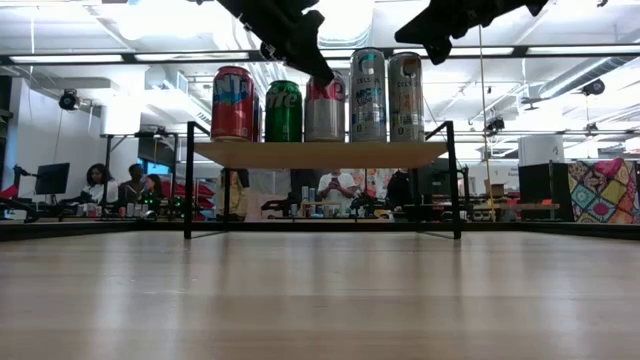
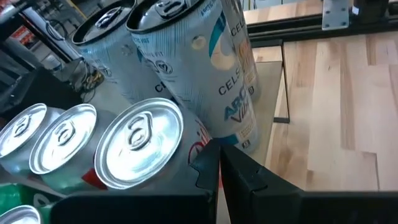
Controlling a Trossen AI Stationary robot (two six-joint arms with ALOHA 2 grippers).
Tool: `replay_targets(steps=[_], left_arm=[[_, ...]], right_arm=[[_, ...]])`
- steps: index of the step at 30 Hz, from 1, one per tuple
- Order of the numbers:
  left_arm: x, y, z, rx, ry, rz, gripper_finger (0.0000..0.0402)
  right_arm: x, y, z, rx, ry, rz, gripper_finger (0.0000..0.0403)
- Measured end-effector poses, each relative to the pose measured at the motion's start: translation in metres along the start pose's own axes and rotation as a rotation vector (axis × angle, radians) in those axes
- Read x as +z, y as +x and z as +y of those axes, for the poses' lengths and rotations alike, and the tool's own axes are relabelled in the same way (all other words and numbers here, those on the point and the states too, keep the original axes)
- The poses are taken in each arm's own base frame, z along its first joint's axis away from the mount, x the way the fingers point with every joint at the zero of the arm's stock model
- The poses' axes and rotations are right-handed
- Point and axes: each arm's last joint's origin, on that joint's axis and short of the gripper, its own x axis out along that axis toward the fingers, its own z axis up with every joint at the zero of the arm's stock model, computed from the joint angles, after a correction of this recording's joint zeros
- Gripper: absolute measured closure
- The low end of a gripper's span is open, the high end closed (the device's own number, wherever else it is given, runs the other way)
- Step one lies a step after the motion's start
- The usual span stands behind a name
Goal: Place canned beverage on shelf
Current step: Adjust the soda cans on the shelf
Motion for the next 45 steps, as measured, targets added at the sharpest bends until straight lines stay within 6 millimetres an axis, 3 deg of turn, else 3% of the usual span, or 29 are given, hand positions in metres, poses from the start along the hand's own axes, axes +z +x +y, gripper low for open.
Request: replay_targets(steps=[7, 12, 17, 21, 33, 38, 45], left_arm=[[0.0, -0.008, 0.004, -0.005, 0.011, 0.025, 0.0402], [0.017, -0.028, 0.016, -0.005, 0.023, 0.017, 0.0402], [0.038, -0.043, 0.039, 0.026, 0.106, 0.003, 0.0402], [0.044, -0.045, 0.066, 0.05, 0.18, 0.02, 0.0402], [0.013, -0.032, 0.167, 0.056, 0.114, 0.08, 0.0402], [0.003, -0.021, 0.187, 0.058, 0.083, 0.063, 0.0402], [-0.003, -0.002, 0.195, 0.061, 0.113, 0.096, 0.0402]], right_arm=[[0.0, 0.0, 0.0, 0.0, 0.0, 0.0, 0.0394], [0.0, 0.0, 0.0, 0.0, 0.0, 0.001, 0.0394], [-0.001, 0.0, 0.0, 0.001, 0.002, 0.005, 0.0394], [-0.001, 0.0, 0.0, 0.0, 0.002, 0.006, 0.0394], [0.0, 0.0, 0.0, -0.002, 0.012, 0.005, 0.0394], [0.0, 0.0, 0.0, -0.002, 0.012, 0.0, 0.0394], [0.0, 0.0, 0.0, -0.003, 0.022, -0.001, 0.0394]])
